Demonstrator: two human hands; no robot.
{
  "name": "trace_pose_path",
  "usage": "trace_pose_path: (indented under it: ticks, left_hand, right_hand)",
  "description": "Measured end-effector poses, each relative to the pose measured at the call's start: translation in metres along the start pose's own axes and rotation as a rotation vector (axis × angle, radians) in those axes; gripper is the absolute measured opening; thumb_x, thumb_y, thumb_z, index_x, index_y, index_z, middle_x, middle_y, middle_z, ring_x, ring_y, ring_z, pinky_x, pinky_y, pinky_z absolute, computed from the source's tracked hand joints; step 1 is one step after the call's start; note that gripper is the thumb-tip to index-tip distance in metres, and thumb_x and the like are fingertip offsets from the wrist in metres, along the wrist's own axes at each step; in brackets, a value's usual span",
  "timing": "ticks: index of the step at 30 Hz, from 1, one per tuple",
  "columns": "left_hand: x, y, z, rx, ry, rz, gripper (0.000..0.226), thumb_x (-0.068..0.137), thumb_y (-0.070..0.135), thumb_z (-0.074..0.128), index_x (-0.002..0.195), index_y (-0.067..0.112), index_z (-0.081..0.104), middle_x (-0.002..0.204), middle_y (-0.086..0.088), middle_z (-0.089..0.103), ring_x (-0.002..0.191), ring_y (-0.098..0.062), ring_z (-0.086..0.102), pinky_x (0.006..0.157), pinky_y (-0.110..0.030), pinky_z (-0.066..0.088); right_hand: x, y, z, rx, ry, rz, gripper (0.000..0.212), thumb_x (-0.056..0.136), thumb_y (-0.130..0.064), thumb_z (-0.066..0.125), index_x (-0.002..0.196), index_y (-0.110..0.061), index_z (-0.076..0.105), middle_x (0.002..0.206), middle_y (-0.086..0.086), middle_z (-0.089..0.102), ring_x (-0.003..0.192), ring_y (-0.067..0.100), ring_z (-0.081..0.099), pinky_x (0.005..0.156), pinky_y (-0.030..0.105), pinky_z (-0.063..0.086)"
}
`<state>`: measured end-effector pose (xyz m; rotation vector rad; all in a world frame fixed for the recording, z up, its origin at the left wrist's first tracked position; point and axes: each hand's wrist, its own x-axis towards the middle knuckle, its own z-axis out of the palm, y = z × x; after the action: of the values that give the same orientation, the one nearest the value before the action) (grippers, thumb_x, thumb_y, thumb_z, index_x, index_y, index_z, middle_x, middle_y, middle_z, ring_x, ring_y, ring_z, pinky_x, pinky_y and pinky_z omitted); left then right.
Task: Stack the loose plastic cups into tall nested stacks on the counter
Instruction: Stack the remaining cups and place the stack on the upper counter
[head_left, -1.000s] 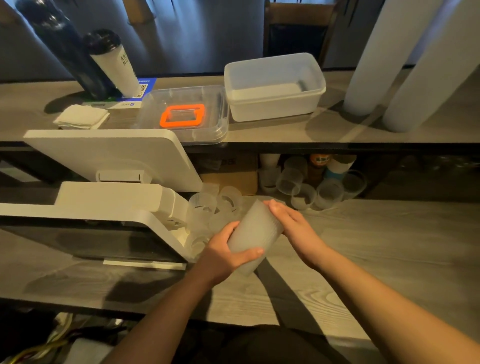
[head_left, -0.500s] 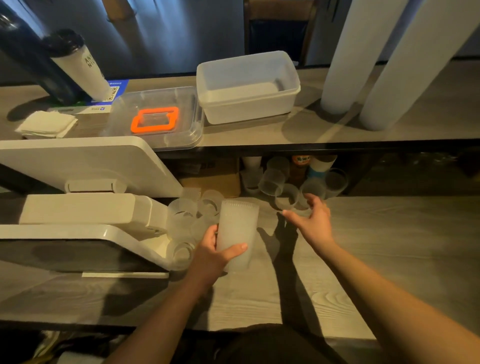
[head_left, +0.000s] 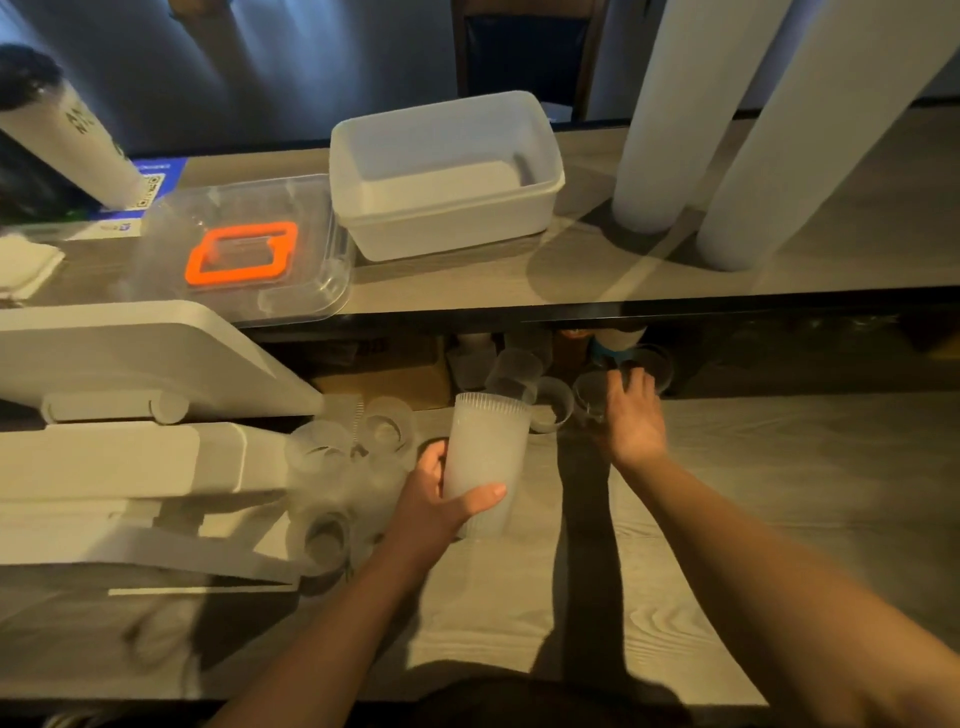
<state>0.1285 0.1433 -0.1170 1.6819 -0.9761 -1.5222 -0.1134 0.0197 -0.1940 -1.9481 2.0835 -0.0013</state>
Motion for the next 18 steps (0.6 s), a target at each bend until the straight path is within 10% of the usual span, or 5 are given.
trace_pose_path:
  ticks: [8, 18]
  left_hand:
    - [0.013, 0.000, -0.004, 0.004, 0.009, -0.039, 0.102, 0.047, 0.055, 0.085, 0.136, 0.031, 0.041, 0.131, 0.003, 0.059, 0.116, -0.018, 0.062, 0.095, -0.047, 0.056]
    - [0.012, 0.004, -0.005, 0.010, -0.019, -0.014, 0.090, 0.048, 0.054, 0.084, 0.127, 0.030, 0.049, 0.122, 0.004, 0.065, 0.108, -0.016, 0.066, 0.083, -0.034, 0.060]
  right_hand:
    - [0.010, 0.004, 0.002, -0.134, 0.007, -0.099, 0.067, 0.088, -0.031, 0.072, 0.142, -0.012, 0.039, 0.142, 0.014, 0.043, 0.135, 0.031, 0.037, 0.112, 0.040, 0.035]
    - [-0.027, 0.019, 0.011, 0.413, 0.034, -0.036, 0.078, 0.085, -0.035, 0.075, 0.149, -0.018, 0.033, 0.145, 0.006, 0.040, 0.129, 0.024, 0.048, 0.104, 0.040, 0.048]
